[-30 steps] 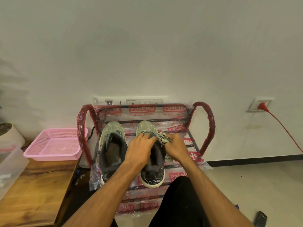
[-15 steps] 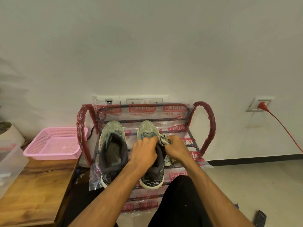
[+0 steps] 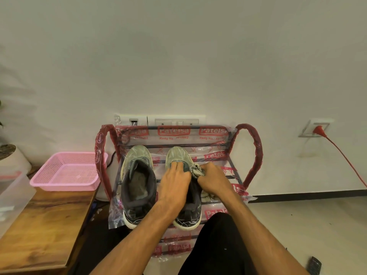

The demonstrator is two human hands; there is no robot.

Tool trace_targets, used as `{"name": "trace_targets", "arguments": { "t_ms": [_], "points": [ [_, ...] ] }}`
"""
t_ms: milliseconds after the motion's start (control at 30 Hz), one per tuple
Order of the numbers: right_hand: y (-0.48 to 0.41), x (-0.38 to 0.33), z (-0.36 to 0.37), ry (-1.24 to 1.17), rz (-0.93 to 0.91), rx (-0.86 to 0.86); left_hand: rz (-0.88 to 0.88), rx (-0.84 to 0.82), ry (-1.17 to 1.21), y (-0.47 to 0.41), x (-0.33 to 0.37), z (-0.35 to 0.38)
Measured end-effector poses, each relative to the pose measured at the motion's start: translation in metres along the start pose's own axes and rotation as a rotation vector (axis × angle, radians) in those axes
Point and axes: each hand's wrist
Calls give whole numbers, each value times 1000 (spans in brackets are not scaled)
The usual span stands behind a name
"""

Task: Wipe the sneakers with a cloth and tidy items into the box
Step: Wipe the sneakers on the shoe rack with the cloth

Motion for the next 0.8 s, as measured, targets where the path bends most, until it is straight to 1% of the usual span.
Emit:
{"name": "trace_targets", "arguments": {
  "t_ms": [167,333,433,533,600,667,700,767,800],
  "points": [
    [3,8,-3,-213,25,15,-35,-33,117,-1,10,-13],
    [3,14,-2,-242,39,26,-47,-84,190,5,13,-12],
    [2,11,-1,-200,29,9,-57,-210,203,7,16,-18],
    [-1,9,0,-121,21,9,-98,-409,296,6,15,-23],
    [-2,6,-1,-67,17,-7,-106,-511,297,3,12,-23],
    [-2,2,-3,-9,-4,-7,-98,-561,281,3,10,-22],
    [-2,0,-3,23,-33,29,-88,-578,280,4,11,-21],
    [-5,-4,-4,99,-148,128,-60,-593,281,6,13,-19],
    [-8,-6,-5,142,-221,142,-49,-588,280,6,15,-19]
  ]
}}
Point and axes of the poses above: each hand's wrist, its own y-axis away from the middle knuckle, its own z-axis out of the palm, x = y × z, and after that the axes turned 11 degrees about -x, right-handed
